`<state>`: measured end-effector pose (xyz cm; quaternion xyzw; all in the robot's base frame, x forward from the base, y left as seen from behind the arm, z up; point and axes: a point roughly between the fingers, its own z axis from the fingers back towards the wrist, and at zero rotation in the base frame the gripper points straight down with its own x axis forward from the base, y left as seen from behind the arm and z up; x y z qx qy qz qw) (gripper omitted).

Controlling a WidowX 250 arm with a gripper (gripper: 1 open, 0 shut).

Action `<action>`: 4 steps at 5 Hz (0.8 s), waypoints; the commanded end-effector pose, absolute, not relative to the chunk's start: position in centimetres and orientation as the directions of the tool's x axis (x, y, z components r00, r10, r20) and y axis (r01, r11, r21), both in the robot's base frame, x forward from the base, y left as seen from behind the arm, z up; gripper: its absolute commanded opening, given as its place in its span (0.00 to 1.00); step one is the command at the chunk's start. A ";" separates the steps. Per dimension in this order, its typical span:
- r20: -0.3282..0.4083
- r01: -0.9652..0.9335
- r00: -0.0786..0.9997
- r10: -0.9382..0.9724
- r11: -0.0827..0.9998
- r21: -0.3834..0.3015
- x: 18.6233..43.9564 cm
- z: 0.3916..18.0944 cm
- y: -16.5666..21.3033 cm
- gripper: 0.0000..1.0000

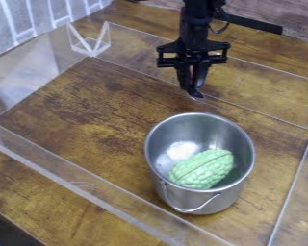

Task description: Move the orange spoon to the right

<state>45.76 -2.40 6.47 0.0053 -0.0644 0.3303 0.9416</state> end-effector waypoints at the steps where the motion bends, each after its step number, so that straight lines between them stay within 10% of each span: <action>1: 0.177 -0.630 0.755 0.632 0.773 -0.073 46.0 8.9 -2.7 0.00; 2: 0.177 -0.644 0.742 0.647 0.761 -0.079 46.0 9.1 -2.8 0.00; 3: 0.184 -0.661 0.723 0.666 0.744 -0.098 45.9 10.4 -2.7 1.00; 4: 0.182 -0.688 0.693 0.697 0.716 -0.120 46.1 11.4 -2.8 1.00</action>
